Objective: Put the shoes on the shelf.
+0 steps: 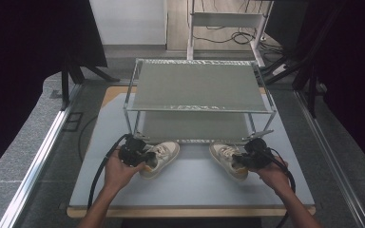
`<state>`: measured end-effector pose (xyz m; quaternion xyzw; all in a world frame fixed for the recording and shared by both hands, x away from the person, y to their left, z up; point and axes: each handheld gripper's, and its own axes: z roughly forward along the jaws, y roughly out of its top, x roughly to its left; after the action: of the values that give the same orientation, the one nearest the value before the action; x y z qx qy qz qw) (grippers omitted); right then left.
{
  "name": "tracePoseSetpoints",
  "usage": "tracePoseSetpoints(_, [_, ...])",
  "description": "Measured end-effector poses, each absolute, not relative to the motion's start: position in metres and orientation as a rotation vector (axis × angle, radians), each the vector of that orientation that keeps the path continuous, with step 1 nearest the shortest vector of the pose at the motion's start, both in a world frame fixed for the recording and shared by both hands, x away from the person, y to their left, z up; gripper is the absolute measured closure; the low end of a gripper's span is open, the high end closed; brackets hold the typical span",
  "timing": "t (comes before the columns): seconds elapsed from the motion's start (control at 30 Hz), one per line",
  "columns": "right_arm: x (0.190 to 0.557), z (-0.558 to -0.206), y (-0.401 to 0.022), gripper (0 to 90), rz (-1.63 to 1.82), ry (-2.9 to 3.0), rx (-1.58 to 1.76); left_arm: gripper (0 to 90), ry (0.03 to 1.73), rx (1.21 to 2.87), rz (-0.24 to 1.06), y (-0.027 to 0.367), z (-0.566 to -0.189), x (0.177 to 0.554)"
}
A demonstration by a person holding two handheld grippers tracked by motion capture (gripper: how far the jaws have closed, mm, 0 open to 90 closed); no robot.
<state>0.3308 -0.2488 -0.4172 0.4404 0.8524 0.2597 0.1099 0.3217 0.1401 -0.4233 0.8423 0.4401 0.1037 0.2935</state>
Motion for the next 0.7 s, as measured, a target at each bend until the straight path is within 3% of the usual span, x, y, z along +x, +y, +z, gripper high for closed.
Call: tracePoseSetpoints(0.7, [0.366,-0.412,-0.213,79.3,0.766,2.444,1.329,83.5,1.251,2.206,0.283,0.114,-0.430,0.357])
